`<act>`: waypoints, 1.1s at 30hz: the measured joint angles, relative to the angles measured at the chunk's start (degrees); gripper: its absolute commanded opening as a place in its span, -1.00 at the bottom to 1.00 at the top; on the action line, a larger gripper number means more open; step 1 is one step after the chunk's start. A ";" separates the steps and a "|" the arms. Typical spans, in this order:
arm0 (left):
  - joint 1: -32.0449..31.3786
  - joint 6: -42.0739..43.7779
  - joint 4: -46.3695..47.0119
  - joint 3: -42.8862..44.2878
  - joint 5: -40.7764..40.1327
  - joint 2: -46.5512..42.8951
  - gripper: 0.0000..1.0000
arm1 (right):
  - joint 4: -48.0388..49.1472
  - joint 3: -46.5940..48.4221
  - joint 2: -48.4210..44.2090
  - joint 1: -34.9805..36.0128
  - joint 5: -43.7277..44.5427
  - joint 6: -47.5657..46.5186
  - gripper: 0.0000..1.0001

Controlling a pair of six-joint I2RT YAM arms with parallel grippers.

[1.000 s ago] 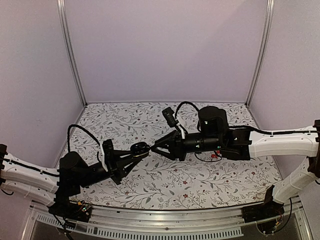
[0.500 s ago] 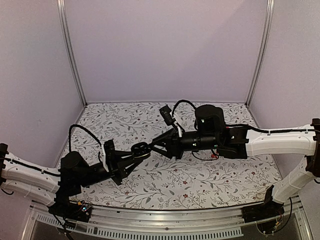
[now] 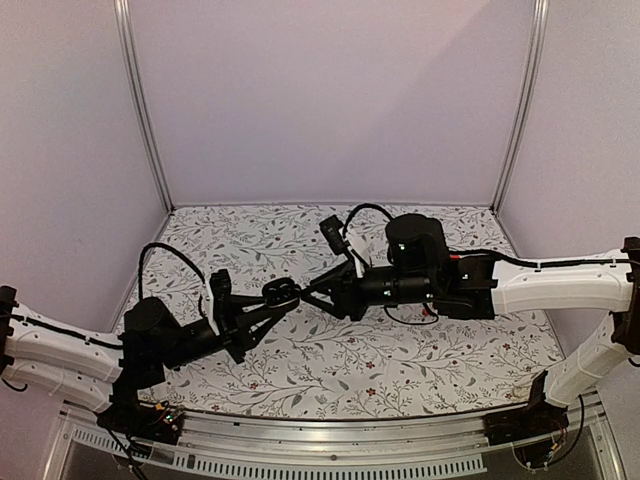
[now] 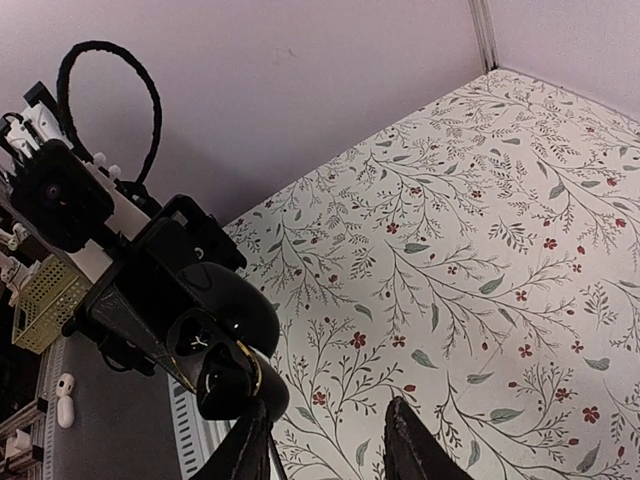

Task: Insert the wireless bluetooth earbuds into the charging case
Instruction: Adjust the right earbud in the right side groove of the charging case.

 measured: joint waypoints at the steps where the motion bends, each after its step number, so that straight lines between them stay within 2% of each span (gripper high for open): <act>1: 0.15 -0.13 0.00 0.13 -0.07 0.13 -1.00 | -0.13 0.00 0.00 0.00 0.11 0.00 -0.24; 17: 1.46 -1.18 -1.18 0.79 0.55 2.67 -1.00 | -0.55 -1.40 -3.63 1.38 -0.81 -0.50 -0.20; 23: 2.43 -2.36 -1.05 0.79 2.08 2.67 -1.00 | 0.66 -3.50 -7.21 0.22 -1.92 -0.28 -0.30; 33: 2.95 -4.02 -0.31 0.79 6.67 2.67 -1.00 | 4.33 -4.46 -7.26 -2.25 -7.48 2.56 -0.50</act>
